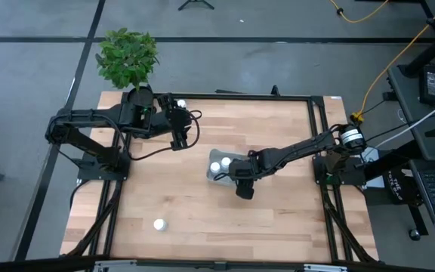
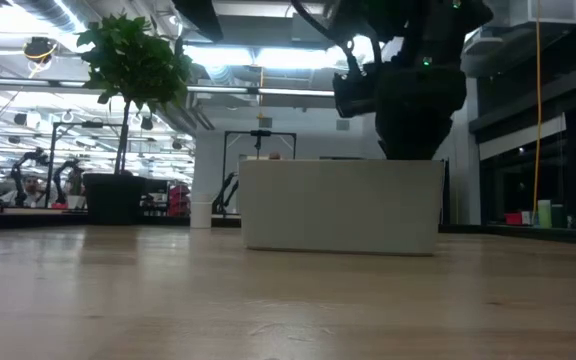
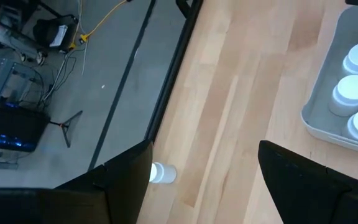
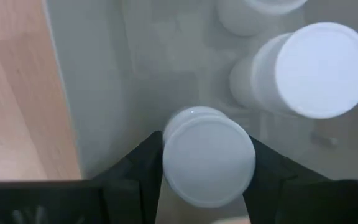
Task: Pick and place pill bottles into a basket
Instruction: Put the top right white pill bottle into the gray bin, then put the top white pill bottle into the gray bin
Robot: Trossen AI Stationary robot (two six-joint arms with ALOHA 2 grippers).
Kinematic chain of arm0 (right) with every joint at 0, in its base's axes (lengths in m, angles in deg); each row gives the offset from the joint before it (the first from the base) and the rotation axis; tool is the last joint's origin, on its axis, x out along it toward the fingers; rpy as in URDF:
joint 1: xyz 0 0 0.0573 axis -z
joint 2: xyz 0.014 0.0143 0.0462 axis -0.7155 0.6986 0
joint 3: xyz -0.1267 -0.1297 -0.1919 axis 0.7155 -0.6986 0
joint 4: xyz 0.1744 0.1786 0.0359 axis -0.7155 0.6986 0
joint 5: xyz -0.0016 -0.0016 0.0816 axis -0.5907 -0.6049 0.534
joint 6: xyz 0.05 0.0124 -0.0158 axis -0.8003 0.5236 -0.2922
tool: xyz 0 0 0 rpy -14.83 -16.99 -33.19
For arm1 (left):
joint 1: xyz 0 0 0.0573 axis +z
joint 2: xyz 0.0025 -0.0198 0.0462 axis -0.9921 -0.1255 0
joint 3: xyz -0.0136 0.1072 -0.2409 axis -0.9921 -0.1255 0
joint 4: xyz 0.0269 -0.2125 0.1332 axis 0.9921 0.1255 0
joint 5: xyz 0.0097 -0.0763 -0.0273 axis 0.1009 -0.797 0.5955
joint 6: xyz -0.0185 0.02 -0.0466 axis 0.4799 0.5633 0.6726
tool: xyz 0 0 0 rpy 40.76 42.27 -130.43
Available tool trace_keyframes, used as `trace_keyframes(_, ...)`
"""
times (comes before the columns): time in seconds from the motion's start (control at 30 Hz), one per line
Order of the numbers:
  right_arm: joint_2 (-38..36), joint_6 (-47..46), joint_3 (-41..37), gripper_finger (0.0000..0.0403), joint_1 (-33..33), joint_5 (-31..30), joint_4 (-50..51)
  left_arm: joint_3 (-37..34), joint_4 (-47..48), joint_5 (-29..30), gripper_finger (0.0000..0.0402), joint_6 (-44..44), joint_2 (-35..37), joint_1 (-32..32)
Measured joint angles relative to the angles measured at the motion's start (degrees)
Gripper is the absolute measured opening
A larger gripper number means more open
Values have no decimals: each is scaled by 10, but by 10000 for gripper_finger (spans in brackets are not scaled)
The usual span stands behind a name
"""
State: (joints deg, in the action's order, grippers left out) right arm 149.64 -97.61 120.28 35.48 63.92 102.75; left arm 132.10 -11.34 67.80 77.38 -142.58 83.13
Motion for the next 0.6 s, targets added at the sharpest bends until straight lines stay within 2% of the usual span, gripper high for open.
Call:
trace_keyframes(0.07, 0, -1, 3, 182, 3, 1, 1, 0, 0, 0, 284, 0, 0, 0)
trace_keyframes(0.23, 0, -31, 15, 293, 11, 1, 9, 0, 0, 1, 284, 5, 0, 0)
trace_keyframes(0.33, 0, -33, 36, 338, 15, 1, 38, 0, 0, 1, 284, 7, 0, 0)
trace_keyframes(0.43, 0, -32, 76, 355, 16, 0, 102, 0, 0, 1, 284, 7, 0, 0)
trace_keyframes(0.6, -6, -24, 168, 349, 16, -14, 234, 0, 0, 7, 284, 6, 0, 0)
